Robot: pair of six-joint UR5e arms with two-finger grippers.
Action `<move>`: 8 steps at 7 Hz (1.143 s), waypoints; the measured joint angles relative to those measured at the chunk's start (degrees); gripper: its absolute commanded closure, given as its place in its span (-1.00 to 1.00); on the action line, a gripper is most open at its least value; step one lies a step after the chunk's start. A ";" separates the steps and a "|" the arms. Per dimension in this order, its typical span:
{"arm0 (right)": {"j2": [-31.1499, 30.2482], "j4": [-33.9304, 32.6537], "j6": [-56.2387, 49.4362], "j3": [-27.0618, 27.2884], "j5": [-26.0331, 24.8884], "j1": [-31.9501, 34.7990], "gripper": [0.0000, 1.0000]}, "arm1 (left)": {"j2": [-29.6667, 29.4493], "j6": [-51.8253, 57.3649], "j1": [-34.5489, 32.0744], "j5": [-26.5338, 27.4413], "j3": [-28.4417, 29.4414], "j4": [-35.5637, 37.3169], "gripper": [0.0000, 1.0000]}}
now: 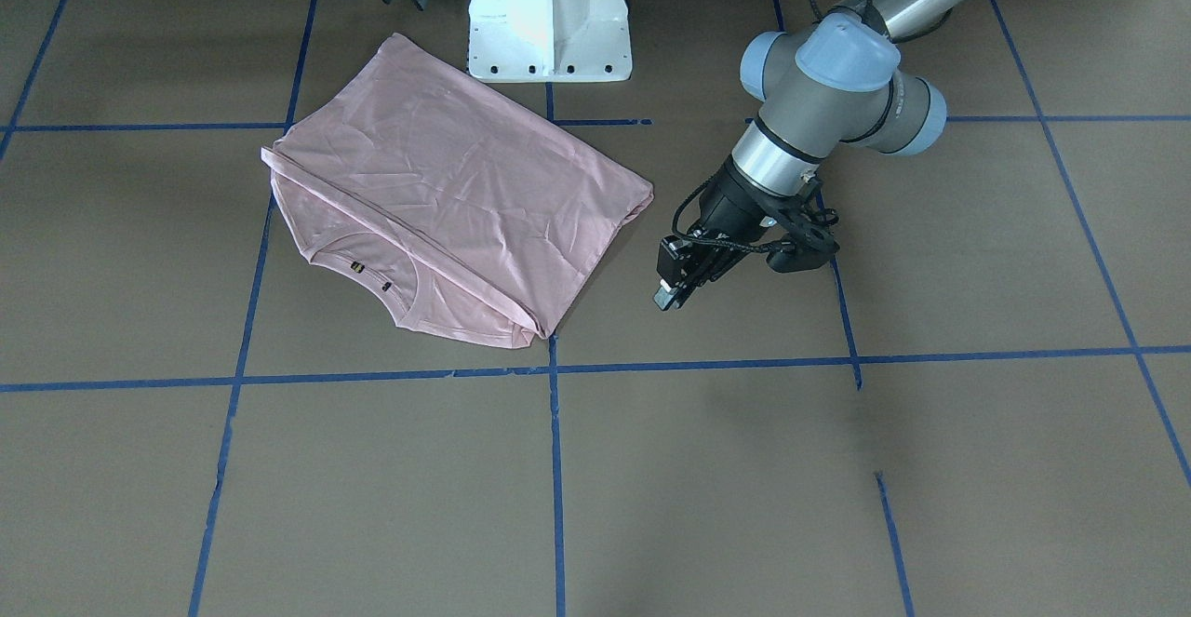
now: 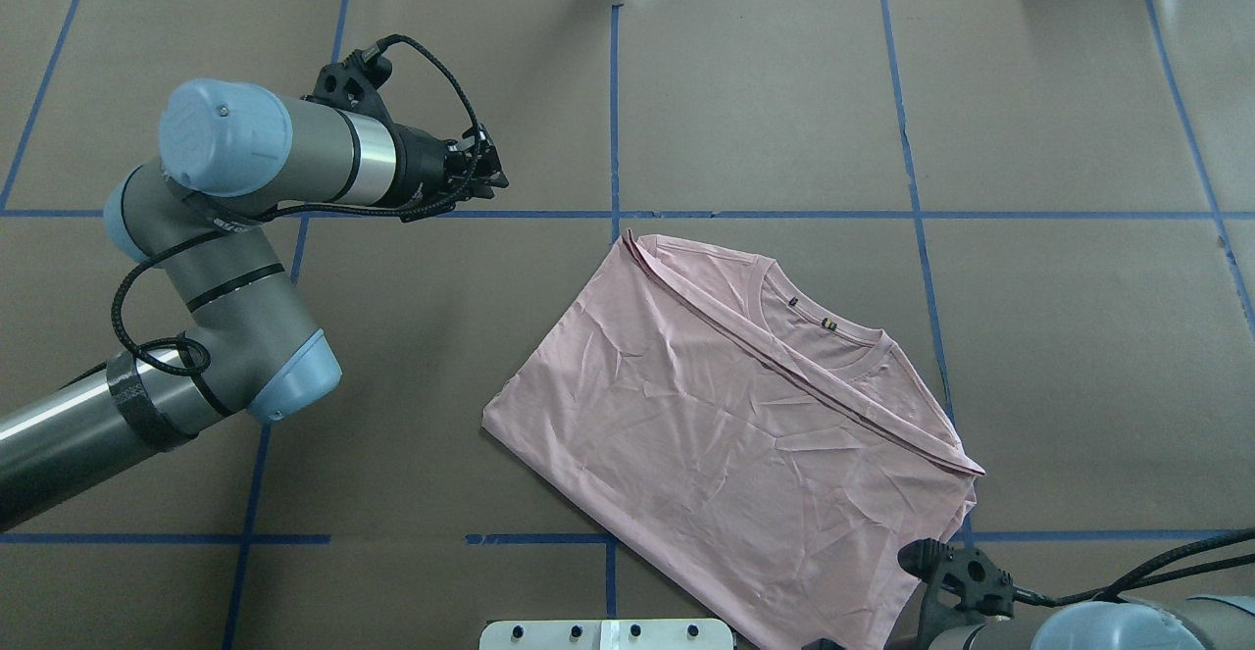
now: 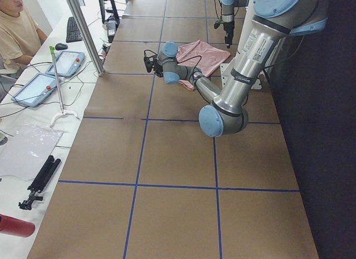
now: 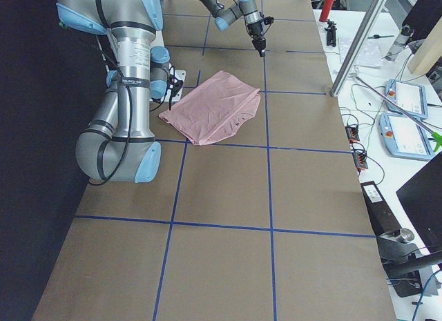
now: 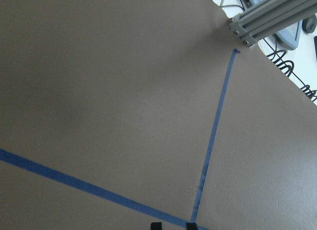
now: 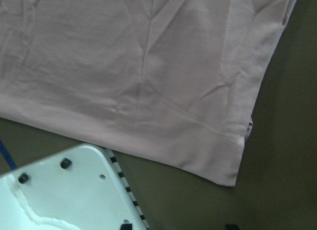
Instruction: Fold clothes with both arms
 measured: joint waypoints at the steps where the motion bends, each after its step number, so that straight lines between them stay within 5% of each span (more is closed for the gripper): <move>1: 0.88 -0.02 0.37 0.35 -1.02 3.52 -1.00 | 1.28 -0.79 1.53 -0.66 -1.04 0.08 -0.22; 5: 11.23 -0.03 -8.96 -7.00 -1.04 27.84 -1.00 | 6.65 -5.02 15.83 4.75 -11.05 17.39 -0.23; 8: 13.78 -0.26 -11.69 -8.44 -0.97 30.76 -1.00 | 4.69 -5.15 20.14 6.73 -13.04 27.84 -0.21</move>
